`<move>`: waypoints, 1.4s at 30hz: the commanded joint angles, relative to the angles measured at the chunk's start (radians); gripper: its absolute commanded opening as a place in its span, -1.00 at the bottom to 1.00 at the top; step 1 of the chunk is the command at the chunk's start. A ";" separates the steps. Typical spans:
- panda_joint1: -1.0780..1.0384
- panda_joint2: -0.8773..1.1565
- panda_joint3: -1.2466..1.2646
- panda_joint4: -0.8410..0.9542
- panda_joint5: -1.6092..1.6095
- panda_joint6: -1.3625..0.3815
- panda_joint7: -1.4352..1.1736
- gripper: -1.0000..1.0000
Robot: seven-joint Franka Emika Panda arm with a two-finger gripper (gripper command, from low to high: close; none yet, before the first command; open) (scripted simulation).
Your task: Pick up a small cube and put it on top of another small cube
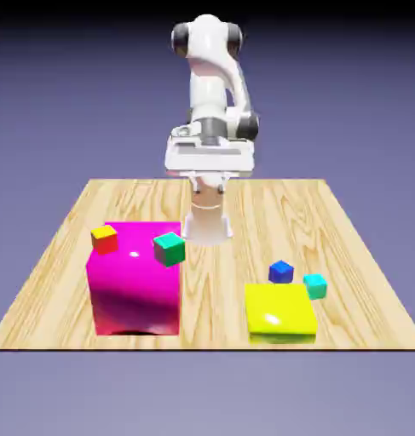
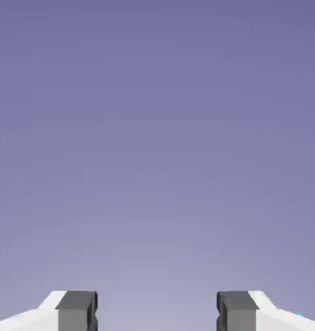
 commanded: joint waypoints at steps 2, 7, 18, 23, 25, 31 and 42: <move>-0.015 0.062 0.062 0.004 0.087 -0.049 0.062 0.00; -0.052 0.215 0.218 0.016 0.304 -0.172 0.218 0.00; -0.134 0.553 0.560 0.040 0.783 -0.443 0.561 0.00; -0.132 0.669 0.607 0.056 0.865 -0.413 0.579 0.00; -0.119 0.741 0.611 0.068 0.886 -0.349 0.554 0.00; -0.093 0.891 0.620 0.093 0.929 -0.217 0.502 -1.00; -0.144 0.596 0.603 0.043 0.844 -0.477 0.604 -1.00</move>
